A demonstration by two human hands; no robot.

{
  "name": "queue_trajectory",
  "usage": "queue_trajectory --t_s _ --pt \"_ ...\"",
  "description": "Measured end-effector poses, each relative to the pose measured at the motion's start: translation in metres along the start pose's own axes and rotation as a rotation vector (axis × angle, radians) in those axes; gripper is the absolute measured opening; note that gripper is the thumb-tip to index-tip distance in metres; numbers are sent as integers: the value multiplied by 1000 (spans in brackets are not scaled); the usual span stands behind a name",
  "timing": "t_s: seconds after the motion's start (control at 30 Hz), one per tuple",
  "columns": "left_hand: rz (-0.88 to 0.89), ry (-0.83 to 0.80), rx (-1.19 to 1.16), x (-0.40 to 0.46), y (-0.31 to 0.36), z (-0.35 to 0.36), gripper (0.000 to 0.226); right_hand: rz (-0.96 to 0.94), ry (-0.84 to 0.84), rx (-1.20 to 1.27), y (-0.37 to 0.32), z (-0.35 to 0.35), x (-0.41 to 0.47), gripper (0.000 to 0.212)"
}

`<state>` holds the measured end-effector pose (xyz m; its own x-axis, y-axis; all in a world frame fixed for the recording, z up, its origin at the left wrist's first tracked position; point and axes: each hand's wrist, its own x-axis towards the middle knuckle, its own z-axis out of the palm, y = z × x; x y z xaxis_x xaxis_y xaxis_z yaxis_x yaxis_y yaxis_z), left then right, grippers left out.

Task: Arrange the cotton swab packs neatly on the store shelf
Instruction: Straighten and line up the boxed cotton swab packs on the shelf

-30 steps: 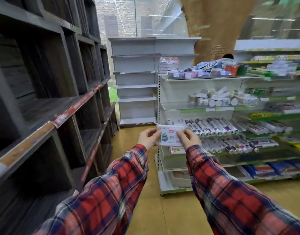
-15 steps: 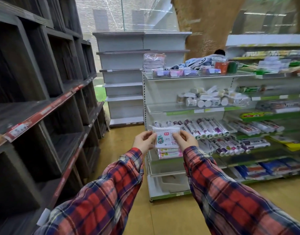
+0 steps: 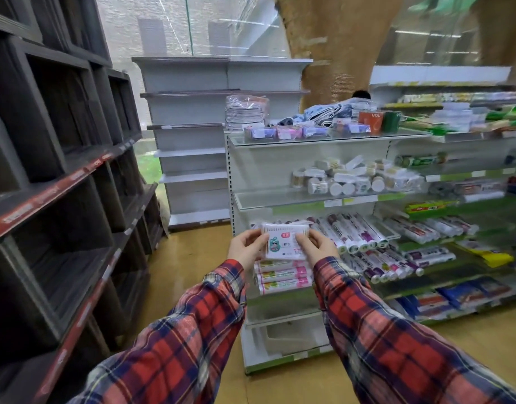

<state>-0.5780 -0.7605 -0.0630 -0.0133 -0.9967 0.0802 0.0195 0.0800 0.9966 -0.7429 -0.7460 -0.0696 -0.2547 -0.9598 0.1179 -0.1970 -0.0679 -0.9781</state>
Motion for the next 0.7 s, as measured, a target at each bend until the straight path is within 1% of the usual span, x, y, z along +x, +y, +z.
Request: queue_trajectory --t_s 0.03,0.1,0.23,0.43,0.47,0.57,0.7 --pt "-3 -6 -11 12 0 2 34 11 5 -7 -1 1 12 28" --pt "-2 -11 2 38 1 5 33 17 10 -19 -3 3 35 23" --pt "-8 0 35 90 -3 5 32 5 30 -66 0 15 83 9" --pt "-28 5 -3 152 -18 12 36 11 49 -70 11 25 142 5" --pt "-34 4 -6 160 -20 13 36 11 55 -64 12 27 150 7" --pt "-46 9 -24 180 -26 17 36 22 69 -26 13 29 165 21" --pt "-63 16 -45 203 -32 24 34 32 65 -4 17 30 186 23"
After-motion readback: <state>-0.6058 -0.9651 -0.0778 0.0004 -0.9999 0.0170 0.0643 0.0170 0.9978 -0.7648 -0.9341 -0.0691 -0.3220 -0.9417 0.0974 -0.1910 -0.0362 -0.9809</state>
